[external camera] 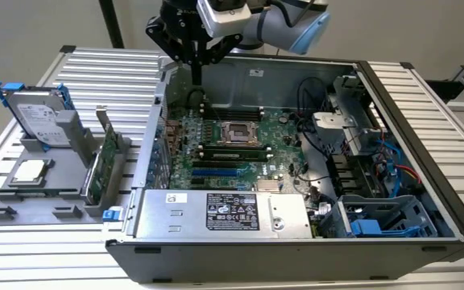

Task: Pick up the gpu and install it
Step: 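Reach for the gpu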

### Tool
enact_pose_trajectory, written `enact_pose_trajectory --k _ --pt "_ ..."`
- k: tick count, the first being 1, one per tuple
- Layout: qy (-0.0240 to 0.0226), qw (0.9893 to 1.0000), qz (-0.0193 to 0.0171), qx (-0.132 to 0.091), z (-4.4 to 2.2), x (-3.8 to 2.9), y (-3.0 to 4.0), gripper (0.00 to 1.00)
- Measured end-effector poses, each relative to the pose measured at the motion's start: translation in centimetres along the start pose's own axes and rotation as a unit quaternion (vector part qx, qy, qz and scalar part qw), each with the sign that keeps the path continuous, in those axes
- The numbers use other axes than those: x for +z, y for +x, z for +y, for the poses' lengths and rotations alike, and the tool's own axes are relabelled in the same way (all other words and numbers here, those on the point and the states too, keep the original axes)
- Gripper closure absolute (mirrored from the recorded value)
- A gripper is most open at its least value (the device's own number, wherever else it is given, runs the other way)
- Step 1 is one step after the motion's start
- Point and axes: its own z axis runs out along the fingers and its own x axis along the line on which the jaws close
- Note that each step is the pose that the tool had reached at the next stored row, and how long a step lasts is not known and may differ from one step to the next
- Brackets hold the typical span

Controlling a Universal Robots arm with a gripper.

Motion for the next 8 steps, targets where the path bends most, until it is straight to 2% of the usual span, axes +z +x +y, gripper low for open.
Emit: enact_pose_trajectory --k 8 --pt "-0.0001 1.0 -0.0001 0.0 -0.18 -0.02 0.79 1.0"
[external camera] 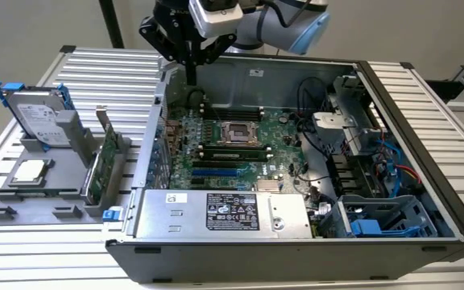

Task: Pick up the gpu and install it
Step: 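Reach for the gpu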

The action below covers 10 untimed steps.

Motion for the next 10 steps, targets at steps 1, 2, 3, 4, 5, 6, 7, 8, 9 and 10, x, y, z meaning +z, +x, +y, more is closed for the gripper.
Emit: enact_pose_trajectory --k 1,2,3,4,5,6,7,8,9,10 --pt "0.0001 1.0 0.0001 0.0 -0.02 -0.01 0.1 1.0" --pt "0.0 1.0 0.0001 0.0 -0.04 -0.01 0.2 1.0" --pt "0.0 1.0 0.0 0.0 -0.07 -0.01 0.3 1.0" --pt "0.0 1.0 0.0 0.0 -0.08 -0.02 0.39 1.0" --pt "0.0 1.0 0.0 0.0 -0.11 -0.02 0.5 1.0" --pt "0.0 1.0 0.0 0.0 -0.13 -0.02 0.6 1.0" --pt "0.0 1.0 0.0 0.0 -0.15 -0.02 0.71 1.0" --pt "0.0 1.0 0.0 0.0 -0.17 -0.03 0.81 1.0" --pt "0.0 1.0 0.0 0.0 -0.19 -0.03 0.92 1.0" --pt "0.0 1.0 0.0001 0.0 -0.22 -0.03 1.02 1.0"
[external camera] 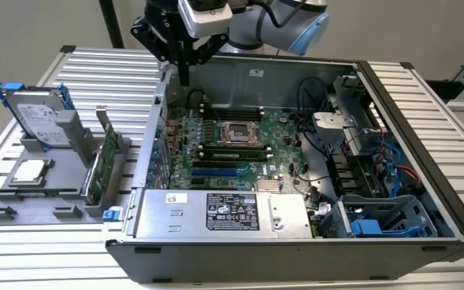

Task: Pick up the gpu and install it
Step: 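Reach for the gpu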

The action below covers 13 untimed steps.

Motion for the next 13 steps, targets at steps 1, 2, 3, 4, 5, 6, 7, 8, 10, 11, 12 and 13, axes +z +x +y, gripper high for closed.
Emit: enact_pose_trajectory --k 1,2,3,4,5,6,7,8,10,11,12,13 --pt "0.0 1.0 0.0 0.0 -0.02 0.0 0.1 1.0" --pt "0.0 1.0 0.0 0.0 -0.05 -0.01 0.21 1.0" --pt "0.0 1.0 0.0 0.0 -0.07 -0.01 0.32 1.0" --pt "0.0 1.0 0.0 0.0 -0.1 -0.01 0.43 1.0" --pt "0.0 1.0 0.0 0.0 -0.12 -0.02 0.53 1.0" --pt "0.0 1.0 0.0 0.0 -0.14 -0.02 0.63 1.0" --pt "0.0 1.0 0.0 0.0 -0.17 -0.02 0.74 1.0" --pt "0.0 1.0 0.0 0.0 -0.19 -0.03 0.85 1.0" --pt "0.0 1.0 0.0 0.0 -0.25 -0.03 1.07 1.0" --pt "0.0 1.0 0.0 0.0 -0.27 -0.04 1.18 1.0" --pt "0.0 1.0 0.0 0.0 -0.29 -0.04 1.29 1.0" --pt "-0.0001 1.0 0.0 0.0 -0.32 -0.04 1.4 1.0"
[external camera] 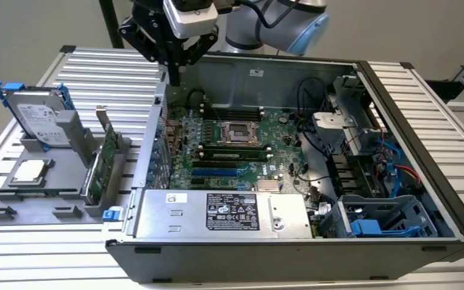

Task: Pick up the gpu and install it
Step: 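Reach for the gpu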

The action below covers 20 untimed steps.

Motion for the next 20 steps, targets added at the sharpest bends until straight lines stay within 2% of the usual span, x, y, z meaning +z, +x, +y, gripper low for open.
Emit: enact_pose_trajectory --k 20 --pt "-0.0007 1.0 0.0 0.0 -0.56 -0.07 2.24 1.0"
